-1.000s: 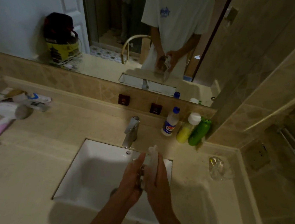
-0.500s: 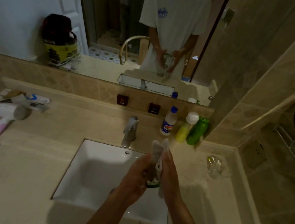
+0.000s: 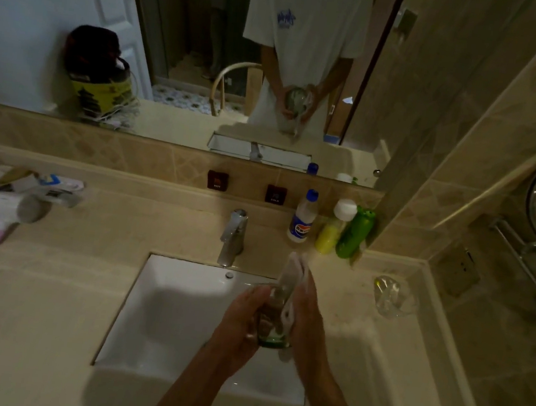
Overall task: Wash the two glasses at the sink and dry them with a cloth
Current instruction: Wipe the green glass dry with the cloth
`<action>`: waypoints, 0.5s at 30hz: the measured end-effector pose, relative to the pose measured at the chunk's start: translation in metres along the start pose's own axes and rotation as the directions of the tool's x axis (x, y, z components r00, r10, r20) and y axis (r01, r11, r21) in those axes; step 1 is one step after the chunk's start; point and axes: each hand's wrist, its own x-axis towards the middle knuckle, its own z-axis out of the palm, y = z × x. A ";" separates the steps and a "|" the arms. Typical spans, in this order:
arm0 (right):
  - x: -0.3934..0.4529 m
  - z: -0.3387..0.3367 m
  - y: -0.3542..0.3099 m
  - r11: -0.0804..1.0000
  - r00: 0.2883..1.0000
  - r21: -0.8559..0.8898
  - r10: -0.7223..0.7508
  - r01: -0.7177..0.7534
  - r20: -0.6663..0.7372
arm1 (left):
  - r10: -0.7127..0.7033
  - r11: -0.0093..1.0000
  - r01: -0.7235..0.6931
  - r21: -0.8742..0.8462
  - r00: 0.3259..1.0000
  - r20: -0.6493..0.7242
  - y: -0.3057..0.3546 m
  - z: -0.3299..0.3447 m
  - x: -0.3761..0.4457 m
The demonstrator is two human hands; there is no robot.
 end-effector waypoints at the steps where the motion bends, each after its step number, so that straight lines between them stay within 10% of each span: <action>1: 0.006 -0.004 -0.006 0.999 0.999 0.006 0.040 -0.040 0.001 | 0.008 1.000 -0.009 0.017 0.999 0.043 0.002 0.000 -0.001; 5: 0.013 -0.005 -0.013 0.986 0.998 -0.154 -0.062 0.061 -0.007 | -0.020 0.996 0.032 -0.080 0.988 0.151 0.009 0.010 -0.003; 15: -0.055 0.015 0.033 0.864 0.945 -0.403 -0.328 0.301 0.004 | -0.130 0.954 0.073 -0.292 0.975 -0.180 0.000 0.015 0.006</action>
